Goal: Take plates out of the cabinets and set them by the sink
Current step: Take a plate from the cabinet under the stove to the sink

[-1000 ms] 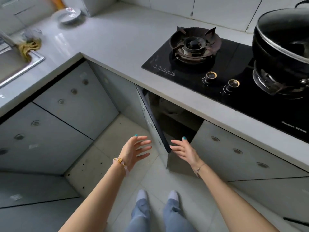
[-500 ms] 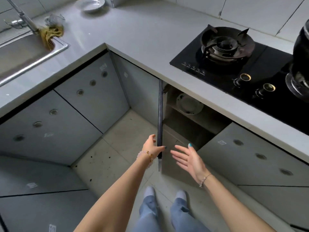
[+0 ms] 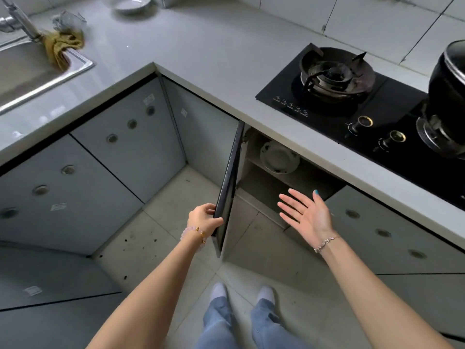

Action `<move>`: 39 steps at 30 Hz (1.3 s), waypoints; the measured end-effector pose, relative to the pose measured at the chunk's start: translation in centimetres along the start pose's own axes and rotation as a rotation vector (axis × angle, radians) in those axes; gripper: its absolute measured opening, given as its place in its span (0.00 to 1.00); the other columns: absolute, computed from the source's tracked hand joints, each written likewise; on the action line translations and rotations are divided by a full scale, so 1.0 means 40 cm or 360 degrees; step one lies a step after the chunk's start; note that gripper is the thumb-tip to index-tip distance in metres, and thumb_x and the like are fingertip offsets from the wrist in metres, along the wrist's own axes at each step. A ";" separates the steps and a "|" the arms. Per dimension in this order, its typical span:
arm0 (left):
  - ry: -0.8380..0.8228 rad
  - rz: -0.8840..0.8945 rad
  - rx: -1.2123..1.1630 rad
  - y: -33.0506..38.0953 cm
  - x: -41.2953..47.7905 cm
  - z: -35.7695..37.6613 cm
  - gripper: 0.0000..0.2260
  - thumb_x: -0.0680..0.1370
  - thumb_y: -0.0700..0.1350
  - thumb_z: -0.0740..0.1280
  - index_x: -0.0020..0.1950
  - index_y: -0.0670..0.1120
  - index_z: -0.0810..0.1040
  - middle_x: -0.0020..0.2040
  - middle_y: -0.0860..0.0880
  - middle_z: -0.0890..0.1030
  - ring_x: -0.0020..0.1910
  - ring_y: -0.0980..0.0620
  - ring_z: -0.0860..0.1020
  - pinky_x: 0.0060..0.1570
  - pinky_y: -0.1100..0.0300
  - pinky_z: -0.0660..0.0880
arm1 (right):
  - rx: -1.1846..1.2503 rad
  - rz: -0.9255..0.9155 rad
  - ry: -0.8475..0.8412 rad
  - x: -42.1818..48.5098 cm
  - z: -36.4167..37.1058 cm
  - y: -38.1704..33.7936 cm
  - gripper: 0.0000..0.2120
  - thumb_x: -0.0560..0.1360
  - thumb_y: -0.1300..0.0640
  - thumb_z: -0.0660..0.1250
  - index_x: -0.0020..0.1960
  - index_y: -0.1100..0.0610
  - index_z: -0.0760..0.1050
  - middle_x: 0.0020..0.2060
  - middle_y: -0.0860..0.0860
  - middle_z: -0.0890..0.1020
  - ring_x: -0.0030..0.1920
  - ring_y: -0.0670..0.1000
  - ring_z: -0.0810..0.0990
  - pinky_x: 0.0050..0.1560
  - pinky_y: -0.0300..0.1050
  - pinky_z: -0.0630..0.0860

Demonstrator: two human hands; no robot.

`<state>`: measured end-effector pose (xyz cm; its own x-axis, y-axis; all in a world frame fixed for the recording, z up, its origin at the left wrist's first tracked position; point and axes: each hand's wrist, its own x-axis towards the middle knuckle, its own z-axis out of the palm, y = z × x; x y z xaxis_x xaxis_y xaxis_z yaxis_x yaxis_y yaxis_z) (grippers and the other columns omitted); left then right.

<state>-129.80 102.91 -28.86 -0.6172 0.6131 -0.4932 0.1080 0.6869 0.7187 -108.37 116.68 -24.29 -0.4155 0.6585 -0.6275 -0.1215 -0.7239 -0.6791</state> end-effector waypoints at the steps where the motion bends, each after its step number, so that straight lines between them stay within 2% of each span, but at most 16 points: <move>1: 0.0046 0.0004 0.0033 -0.005 0.003 -0.022 0.13 0.68 0.38 0.68 0.51 0.45 0.82 0.44 0.49 0.82 0.42 0.51 0.78 0.45 0.61 0.77 | 0.0003 -0.0006 -0.0002 0.004 0.014 0.000 0.26 0.80 0.40 0.47 0.60 0.57 0.75 0.55 0.57 0.82 0.58 0.57 0.79 0.60 0.55 0.73; 5: 0.0213 -0.0011 0.0122 -0.033 0.028 -0.098 0.12 0.68 0.39 0.68 0.50 0.47 0.82 0.44 0.49 0.84 0.42 0.51 0.78 0.42 0.64 0.72 | 0.0003 -0.0012 -0.0010 0.020 0.068 0.010 0.27 0.80 0.41 0.48 0.61 0.57 0.75 0.56 0.58 0.82 0.58 0.58 0.79 0.60 0.55 0.73; 9: 0.0373 -0.0017 0.0159 -0.054 0.069 -0.169 0.10 0.68 0.40 0.69 0.48 0.48 0.82 0.46 0.48 0.84 0.46 0.48 0.80 0.49 0.59 0.77 | -0.0023 -0.0015 -0.0016 0.028 0.118 0.017 0.26 0.80 0.41 0.48 0.62 0.57 0.74 0.56 0.57 0.81 0.58 0.57 0.79 0.59 0.55 0.74; 14: 0.0572 -0.0079 0.0242 -0.069 0.136 -0.265 0.10 0.73 0.40 0.67 0.53 0.48 0.81 0.53 0.46 0.82 0.53 0.43 0.78 0.49 0.57 0.74 | 0.0023 -0.0016 0.0015 0.040 0.155 0.022 0.25 0.81 0.42 0.48 0.59 0.56 0.76 0.55 0.57 0.81 0.57 0.57 0.79 0.58 0.55 0.74; 19: 0.0535 -0.0073 0.0197 -0.065 0.162 -0.311 0.09 0.71 0.39 0.67 0.50 0.48 0.81 0.51 0.46 0.82 0.50 0.44 0.78 0.46 0.58 0.73 | 0.0052 -0.0005 0.0073 0.054 0.169 0.033 0.24 0.81 0.43 0.49 0.58 0.56 0.76 0.55 0.56 0.82 0.57 0.57 0.79 0.56 0.53 0.75; 22: 0.0454 0.0051 0.0254 -0.072 0.152 -0.285 0.13 0.71 0.36 0.65 0.53 0.46 0.80 0.53 0.46 0.82 0.54 0.45 0.78 0.52 0.56 0.74 | 0.0083 0.0004 0.0092 0.063 0.172 0.041 0.24 0.81 0.43 0.49 0.59 0.57 0.76 0.55 0.56 0.82 0.56 0.57 0.80 0.56 0.53 0.75; 24: 0.0524 0.0263 0.0279 -0.060 0.130 -0.256 0.14 0.73 0.34 0.63 0.55 0.43 0.79 0.55 0.45 0.80 0.56 0.46 0.78 0.54 0.58 0.72 | 0.0095 0.0009 0.0102 0.067 0.175 0.045 0.24 0.81 0.43 0.49 0.59 0.57 0.76 0.55 0.56 0.82 0.56 0.57 0.80 0.56 0.53 0.75; 27: 0.0749 0.0482 -0.0150 0.011 0.072 -0.213 0.10 0.75 0.35 0.62 0.51 0.43 0.80 0.50 0.47 0.81 0.50 0.49 0.79 0.51 0.62 0.71 | 0.0124 0.0011 0.0116 0.072 0.168 0.050 0.24 0.81 0.43 0.49 0.60 0.57 0.76 0.54 0.56 0.82 0.55 0.56 0.80 0.56 0.53 0.75; 28: 0.0662 0.0452 -0.0391 0.040 0.058 -0.199 0.10 0.76 0.36 0.61 0.49 0.45 0.80 0.49 0.48 0.82 0.47 0.50 0.80 0.50 0.62 0.72 | 0.0135 0.0009 0.0125 0.074 0.163 0.050 0.24 0.81 0.43 0.49 0.59 0.57 0.76 0.54 0.56 0.82 0.55 0.56 0.80 0.55 0.53 0.75; 30: 0.0253 0.0308 -0.0838 0.090 0.044 -0.167 0.11 0.78 0.38 0.59 0.47 0.47 0.80 0.46 0.48 0.83 0.44 0.51 0.81 0.48 0.60 0.76 | 0.0154 0.0011 0.0142 0.077 0.149 0.049 0.23 0.81 0.43 0.50 0.59 0.57 0.76 0.54 0.56 0.82 0.54 0.56 0.80 0.54 0.52 0.76; 32: -0.0106 0.0124 -0.1105 0.126 0.038 -0.133 0.11 0.79 0.41 0.58 0.47 0.46 0.80 0.45 0.47 0.84 0.43 0.50 0.83 0.46 0.58 0.78 | 0.0175 0.0014 0.0158 0.079 0.131 0.045 0.23 0.81 0.43 0.50 0.58 0.57 0.76 0.53 0.56 0.82 0.53 0.56 0.80 0.53 0.52 0.76; 35: -0.0364 -0.0074 -0.1284 0.156 0.045 -0.074 0.12 0.80 0.46 0.57 0.50 0.46 0.80 0.46 0.47 0.85 0.44 0.50 0.83 0.47 0.56 0.79 | 0.0214 0.0026 0.0185 0.091 0.094 0.038 0.23 0.81 0.44 0.49 0.58 0.57 0.76 0.52 0.56 0.82 0.53 0.55 0.80 0.53 0.51 0.76; 39: -0.0504 -0.0189 -0.1258 0.182 0.083 0.007 0.15 0.81 0.49 0.54 0.55 0.45 0.79 0.49 0.47 0.85 0.47 0.49 0.82 0.53 0.52 0.78 | 0.0237 0.0069 0.0213 0.125 0.039 0.027 0.22 0.81 0.44 0.50 0.56 0.56 0.76 0.50 0.55 0.82 0.51 0.55 0.80 0.52 0.51 0.76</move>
<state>-130.85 110.04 -25.38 -0.3306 0.7152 -0.6158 -0.5909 0.3519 0.7259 -111.97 118.88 -27.55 -0.3011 0.6401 -0.7068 -0.2419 -0.7682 -0.5927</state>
